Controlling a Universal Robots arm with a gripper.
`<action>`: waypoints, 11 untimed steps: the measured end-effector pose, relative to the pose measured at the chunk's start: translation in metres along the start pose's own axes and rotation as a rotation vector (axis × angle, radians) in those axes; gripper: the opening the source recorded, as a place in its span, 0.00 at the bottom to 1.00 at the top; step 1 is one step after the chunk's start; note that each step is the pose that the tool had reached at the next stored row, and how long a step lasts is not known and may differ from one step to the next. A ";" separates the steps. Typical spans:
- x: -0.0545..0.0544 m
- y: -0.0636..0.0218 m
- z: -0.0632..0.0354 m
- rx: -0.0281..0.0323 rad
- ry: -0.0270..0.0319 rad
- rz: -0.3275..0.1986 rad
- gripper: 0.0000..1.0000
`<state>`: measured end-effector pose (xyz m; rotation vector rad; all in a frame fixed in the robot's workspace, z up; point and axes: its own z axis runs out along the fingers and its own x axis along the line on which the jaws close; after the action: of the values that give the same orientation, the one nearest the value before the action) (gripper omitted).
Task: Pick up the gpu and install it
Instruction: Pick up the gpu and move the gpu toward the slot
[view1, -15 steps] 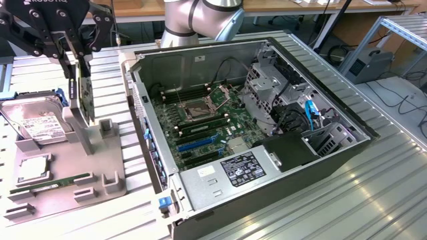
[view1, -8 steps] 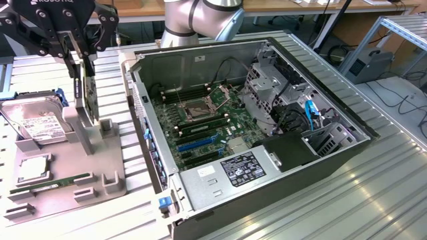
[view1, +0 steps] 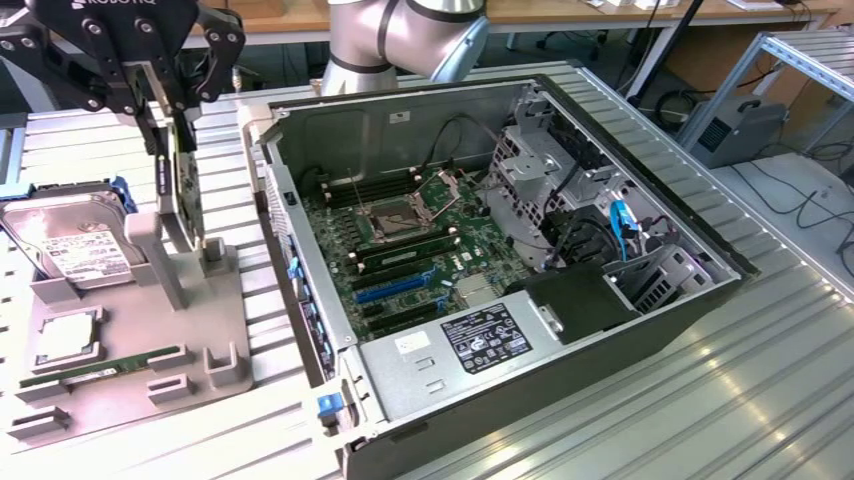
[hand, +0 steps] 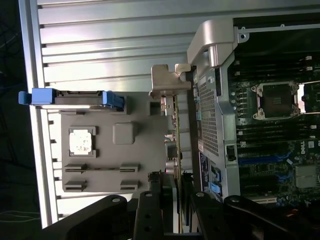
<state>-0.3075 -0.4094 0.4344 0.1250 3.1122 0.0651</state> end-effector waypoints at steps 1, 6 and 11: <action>-0.001 0.0001 0.0000 0.0000 0.0001 0.000 0.27; -0.005 0.0004 0.0001 0.0001 0.0001 0.000 0.27; -0.009 0.0007 0.0002 0.0000 0.0000 0.000 0.27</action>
<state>-0.2989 -0.4094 0.4345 0.1251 3.1122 0.0651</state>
